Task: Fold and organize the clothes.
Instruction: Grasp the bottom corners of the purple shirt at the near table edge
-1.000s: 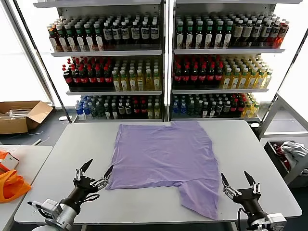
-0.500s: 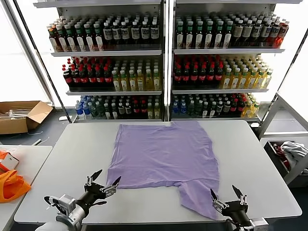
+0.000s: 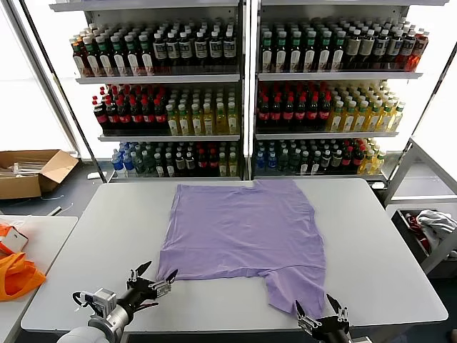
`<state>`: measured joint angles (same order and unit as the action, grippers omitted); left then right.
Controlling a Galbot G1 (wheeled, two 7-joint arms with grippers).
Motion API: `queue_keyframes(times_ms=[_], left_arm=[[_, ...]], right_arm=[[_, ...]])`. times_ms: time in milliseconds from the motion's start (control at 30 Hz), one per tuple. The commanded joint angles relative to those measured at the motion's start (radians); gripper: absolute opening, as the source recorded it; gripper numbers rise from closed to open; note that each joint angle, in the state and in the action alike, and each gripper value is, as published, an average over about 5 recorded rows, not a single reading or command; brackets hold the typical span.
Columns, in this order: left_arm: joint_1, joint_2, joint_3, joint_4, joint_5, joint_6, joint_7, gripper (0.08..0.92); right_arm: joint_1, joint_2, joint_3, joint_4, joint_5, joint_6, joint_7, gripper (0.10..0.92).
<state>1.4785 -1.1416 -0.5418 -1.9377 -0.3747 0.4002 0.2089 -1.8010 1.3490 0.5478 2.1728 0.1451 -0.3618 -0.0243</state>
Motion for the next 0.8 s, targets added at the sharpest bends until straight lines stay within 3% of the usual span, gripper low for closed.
queue_keyframes(times_ms=[33, 200, 667, 800], left_arm=[[-0.01, 0.002, 0.007, 0.038, -0.007, 0.003, 0.001, 0.823], [-0.008, -0.018, 0.011, 0.043, 0.0, 0.002, 0.011, 0.785], [0.006, -0.016, 0.007, 0.049, 0.002, -0.023, 0.03, 0.386], [0.015, -0.015, 0.01, 0.04, 0.0, -0.027, 0.03, 0.273]], right_arm=[[-0.011, 0.003, -0.02, -0.005, -0.014, -0.007, 0.008, 0.724], [-0.006, 0.002, -0.017, -0.025, 0.0, 0.008, 0.013, 0.586], [-0.022, 0.01, -0.029, -0.009, 0.012, 0.03, 0.01, 0.187], [-0.027, 0.014, -0.029, -0.004, 0.014, 0.046, 0.005, 0.12]])
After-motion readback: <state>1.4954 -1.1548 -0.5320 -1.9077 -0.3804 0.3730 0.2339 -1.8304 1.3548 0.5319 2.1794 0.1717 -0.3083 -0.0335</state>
